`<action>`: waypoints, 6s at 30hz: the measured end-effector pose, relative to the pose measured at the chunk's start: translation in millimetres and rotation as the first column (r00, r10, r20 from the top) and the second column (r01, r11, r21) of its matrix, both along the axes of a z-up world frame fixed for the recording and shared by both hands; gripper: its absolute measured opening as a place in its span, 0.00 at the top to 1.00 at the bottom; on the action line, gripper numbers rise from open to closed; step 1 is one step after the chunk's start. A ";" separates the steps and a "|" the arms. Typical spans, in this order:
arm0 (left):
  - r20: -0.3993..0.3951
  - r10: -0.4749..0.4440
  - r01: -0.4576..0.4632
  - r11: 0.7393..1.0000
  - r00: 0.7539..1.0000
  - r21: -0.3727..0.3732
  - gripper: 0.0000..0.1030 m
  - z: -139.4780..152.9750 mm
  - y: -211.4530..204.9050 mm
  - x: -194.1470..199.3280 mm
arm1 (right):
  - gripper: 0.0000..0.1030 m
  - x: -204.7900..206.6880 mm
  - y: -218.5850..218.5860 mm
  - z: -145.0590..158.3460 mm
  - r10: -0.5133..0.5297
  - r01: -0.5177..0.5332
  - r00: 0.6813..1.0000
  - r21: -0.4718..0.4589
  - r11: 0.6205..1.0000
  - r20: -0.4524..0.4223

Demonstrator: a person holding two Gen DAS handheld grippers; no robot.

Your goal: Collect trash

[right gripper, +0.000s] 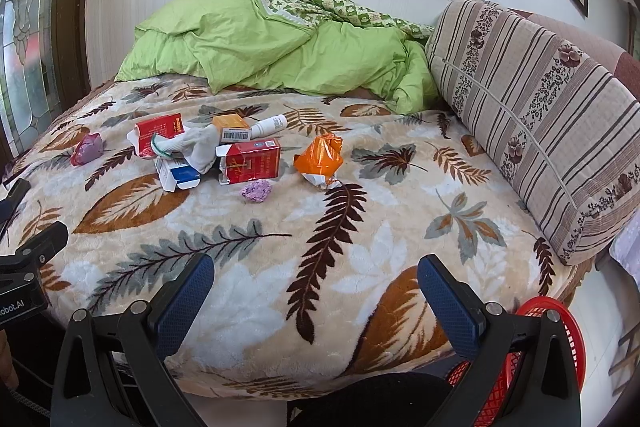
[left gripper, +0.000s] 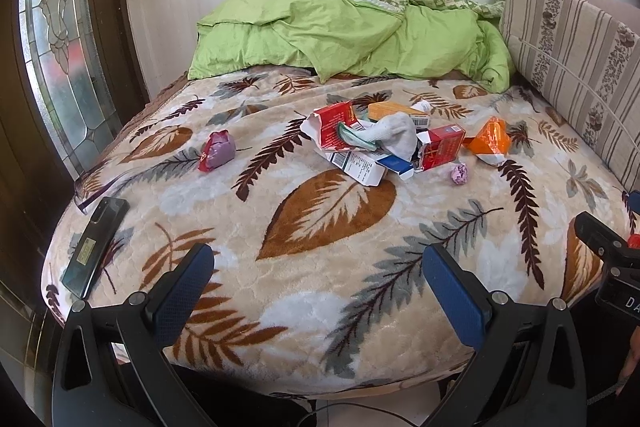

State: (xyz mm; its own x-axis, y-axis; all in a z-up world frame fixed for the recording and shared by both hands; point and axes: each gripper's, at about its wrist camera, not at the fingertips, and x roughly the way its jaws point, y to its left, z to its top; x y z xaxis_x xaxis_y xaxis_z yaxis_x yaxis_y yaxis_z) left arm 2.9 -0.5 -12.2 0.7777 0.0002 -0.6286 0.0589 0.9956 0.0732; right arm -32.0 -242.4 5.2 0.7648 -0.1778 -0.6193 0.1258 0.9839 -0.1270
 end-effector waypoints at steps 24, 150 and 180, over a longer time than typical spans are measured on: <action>0.098 0.021 -0.019 1.000 0.995 -0.017 0.02 3.8 2.3 -10.2 | 0.01 0.7 -2.6 -3.0 0.019 -0.019 1.000 0.073 0.997 -0.002; -0.072 -0.639 0.625 0.766 0.766 -0.149 0.31 28.2 -251.2 7.1 | 0.40 -55.0 -227.5 -10.5 -0.267 0.244 0.963 0.551 0.798 -0.041; -0.060 0.040 -0.056 0.958 0.997 -0.281 0.24 -14.2 -3.7 179.1 | 0.44 221.7 -90.2 -78.9 -0.139 0.232 0.961 0.422 0.877 -0.239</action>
State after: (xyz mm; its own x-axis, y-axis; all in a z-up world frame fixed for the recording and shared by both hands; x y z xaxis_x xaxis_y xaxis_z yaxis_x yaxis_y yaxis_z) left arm 182.0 -4.2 -26.5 0.7466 -0.1467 -0.6489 0.0067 0.9770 -0.2132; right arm 189.8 -332.6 -73.6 0.6005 0.0231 -0.7993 0.3298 0.9034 0.2739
